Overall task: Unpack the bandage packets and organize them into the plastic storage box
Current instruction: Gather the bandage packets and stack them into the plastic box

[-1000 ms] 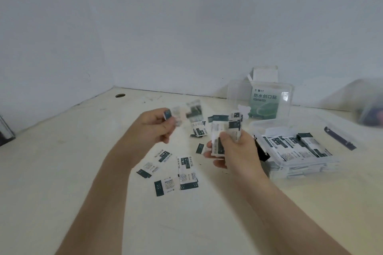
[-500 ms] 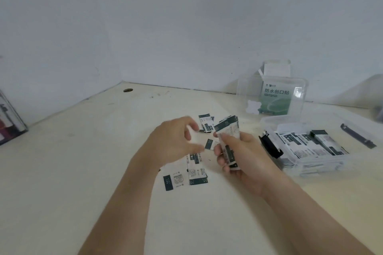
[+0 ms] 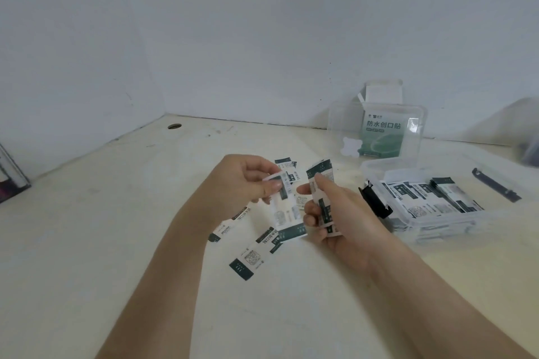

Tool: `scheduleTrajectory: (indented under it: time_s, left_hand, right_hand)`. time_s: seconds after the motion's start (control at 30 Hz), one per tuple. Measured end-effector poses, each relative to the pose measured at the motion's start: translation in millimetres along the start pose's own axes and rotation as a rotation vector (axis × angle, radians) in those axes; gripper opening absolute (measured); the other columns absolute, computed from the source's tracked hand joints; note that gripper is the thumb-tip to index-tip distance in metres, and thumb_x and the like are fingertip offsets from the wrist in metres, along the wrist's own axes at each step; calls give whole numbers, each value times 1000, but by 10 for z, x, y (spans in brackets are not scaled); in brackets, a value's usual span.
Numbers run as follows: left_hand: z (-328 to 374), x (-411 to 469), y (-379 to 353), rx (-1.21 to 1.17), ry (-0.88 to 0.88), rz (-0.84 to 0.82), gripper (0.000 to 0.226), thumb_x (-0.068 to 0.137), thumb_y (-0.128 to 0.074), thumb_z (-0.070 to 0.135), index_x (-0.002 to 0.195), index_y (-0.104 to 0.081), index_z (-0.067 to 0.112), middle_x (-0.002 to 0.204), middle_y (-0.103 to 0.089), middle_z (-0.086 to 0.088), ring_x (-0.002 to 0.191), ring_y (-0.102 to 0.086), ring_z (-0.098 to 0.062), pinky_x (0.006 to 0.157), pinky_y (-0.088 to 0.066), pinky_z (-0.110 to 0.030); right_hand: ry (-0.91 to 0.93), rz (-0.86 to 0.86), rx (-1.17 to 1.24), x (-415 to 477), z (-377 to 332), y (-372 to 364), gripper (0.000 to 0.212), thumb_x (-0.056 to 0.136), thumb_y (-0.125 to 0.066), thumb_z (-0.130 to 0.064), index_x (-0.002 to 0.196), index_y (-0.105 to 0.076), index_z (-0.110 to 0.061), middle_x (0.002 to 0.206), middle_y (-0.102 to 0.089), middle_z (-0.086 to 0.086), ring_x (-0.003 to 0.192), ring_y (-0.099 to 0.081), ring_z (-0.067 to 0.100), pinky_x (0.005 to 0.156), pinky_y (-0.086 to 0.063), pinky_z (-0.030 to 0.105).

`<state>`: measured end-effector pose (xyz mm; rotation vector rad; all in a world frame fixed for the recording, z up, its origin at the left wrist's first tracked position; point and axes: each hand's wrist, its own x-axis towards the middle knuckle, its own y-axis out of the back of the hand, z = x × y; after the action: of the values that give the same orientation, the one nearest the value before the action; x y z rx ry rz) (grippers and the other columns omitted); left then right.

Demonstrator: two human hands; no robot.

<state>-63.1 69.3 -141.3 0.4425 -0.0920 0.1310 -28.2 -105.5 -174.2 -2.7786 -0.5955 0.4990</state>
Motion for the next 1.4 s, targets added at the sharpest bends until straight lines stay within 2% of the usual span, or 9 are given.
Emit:
scheduleTrajectory:
  time_s: [0.07,0.13,0.27,0.47,0.6,0.8,1.07,1.23,1.4]
  left_hand:
    - [78,-24,-94,-145,-74,-11,11,83,-71,2,86,-71,12,73,-74,-1,60,-61,-10,61,-48,-20]
    - [87,-23,-266,-121,-125,36,12,81,-73,1,81,-70,13,76,-70,-2,62,-60,-8,61,-50,-18]
    - [25,25,-408,9,-162,180,20,81,-75,8,86,-64,24,97,-61,3,69,-59,2,63,-50,-12]
    - [41,-24,-331,-160,-247,-57,47,90,-57,-11,115,-64,28,89,-63,-13,83,-65,-11,70,-58,-26]
    - [15,17,-255,-4,-275,107,49,91,-52,-8,109,-67,35,92,-67,-7,76,-62,-2,58,-48,-16]
    - [-29,29,-488,159,-172,110,10,95,-50,21,91,-56,26,67,-56,0,53,-45,-10,52,-39,-23]
    - [13,62,-538,8,-106,356,14,87,-54,21,73,-58,22,51,-52,13,49,-45,-14,51,-41,-35]
    - [-23,79,-561,62,-120,335,33,92,-51,28,70,-49,4,53,-40,-6,49,-35,-20,50,-35,-39]
    - [1,37,-595,206,-230,369,28,92,-55,29,67,-50,16,50,-44,6,47,-34,-11,48,-32,-25]
  right_hand:
    - [-55,-89,36,-23,0,-19,42,97,-49,-48,100,-70,-12,74,-62,8,55,-58,19,59,-50,32]
    - [-124,-202,117,-44,3,-42,47,92,-49,-57,101,-70,-16,73,-60,8,53,-58,22,51,-52,28]
    - [-184,-286,205,-43,-33,1,48,89,-44,-66,89,-60,-21,64,-48,3,39,-33,7,31,-21,13]
    - [-267,-366,115,-97,-66,23,61,81,-41,-78,80,-63,-21,62,-40,0,43,-29,7,37,-25,15]
    - [-223,-250,151,-76,-83,28,49,92,-46,-60,95,-63,-14,70,-53,7,50,-43,13,48,-46,22]
    - [-66,9,119,-89,-42,-79,28,100,-49,-30,88,-60,-8,62,-58,5,45,-44,14,31,-30,16]
    - [58,132,267,-41,17,-152,22,100,-49,-22,86,-52,-5,63,-57,10,45,-42,16,35,-29,20]
    - [34,170,253,-82,58,-226,29,100,-47,-26,74,-43,-14,50,-48,0,42,-33,13,39,-20,20]
    - [39,198,283,-65,47,-189,22,97,-47,-20,76,-43,-16,61,-31,0,38,-26,10,39,-14,17]
